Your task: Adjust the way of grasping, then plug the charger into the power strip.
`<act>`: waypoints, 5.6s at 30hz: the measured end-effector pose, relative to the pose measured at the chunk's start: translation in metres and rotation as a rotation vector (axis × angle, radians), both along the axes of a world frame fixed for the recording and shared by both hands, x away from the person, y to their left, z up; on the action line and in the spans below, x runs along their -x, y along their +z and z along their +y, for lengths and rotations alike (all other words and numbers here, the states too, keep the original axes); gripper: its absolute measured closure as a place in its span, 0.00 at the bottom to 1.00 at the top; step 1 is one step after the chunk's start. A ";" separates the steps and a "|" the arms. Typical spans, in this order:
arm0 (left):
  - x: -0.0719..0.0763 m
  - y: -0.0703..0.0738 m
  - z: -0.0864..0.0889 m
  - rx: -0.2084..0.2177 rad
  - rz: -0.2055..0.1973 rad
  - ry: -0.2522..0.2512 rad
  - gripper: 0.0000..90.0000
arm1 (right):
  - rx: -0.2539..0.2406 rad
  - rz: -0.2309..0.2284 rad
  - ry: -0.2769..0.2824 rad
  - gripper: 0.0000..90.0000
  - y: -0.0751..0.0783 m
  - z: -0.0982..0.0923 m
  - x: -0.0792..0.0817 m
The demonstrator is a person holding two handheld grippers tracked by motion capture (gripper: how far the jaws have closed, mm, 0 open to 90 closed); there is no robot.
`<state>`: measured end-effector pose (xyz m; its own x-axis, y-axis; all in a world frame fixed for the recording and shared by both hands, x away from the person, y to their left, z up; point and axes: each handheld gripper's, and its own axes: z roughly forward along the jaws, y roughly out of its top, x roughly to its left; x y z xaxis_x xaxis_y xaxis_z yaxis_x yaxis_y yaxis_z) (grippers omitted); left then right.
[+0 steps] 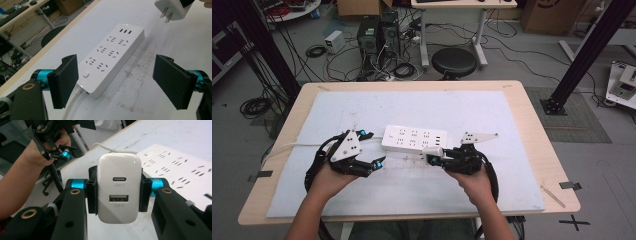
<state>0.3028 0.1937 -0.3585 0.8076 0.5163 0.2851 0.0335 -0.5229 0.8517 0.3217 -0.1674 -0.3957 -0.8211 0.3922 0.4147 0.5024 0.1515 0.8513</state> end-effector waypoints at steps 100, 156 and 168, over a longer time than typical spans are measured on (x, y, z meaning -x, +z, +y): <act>0.003 -0.026 0.052 -0.037 0.081 0.045 0.23 | 1.143 -0.164 0.528 0.70 0.028 0.108 -0.159; -0.010 -0.015 0.044 0.075 0.079 -0.042 0.23 | 0.397 -0.175 0.107 0.22 0.047 -0.024 -0.050; -0.008 -0.015 0.045 0.103 0.085 -0.050 0.23 | 0.324 -0.202 0.069 0.22 0.031 -0.039 -0.030</act>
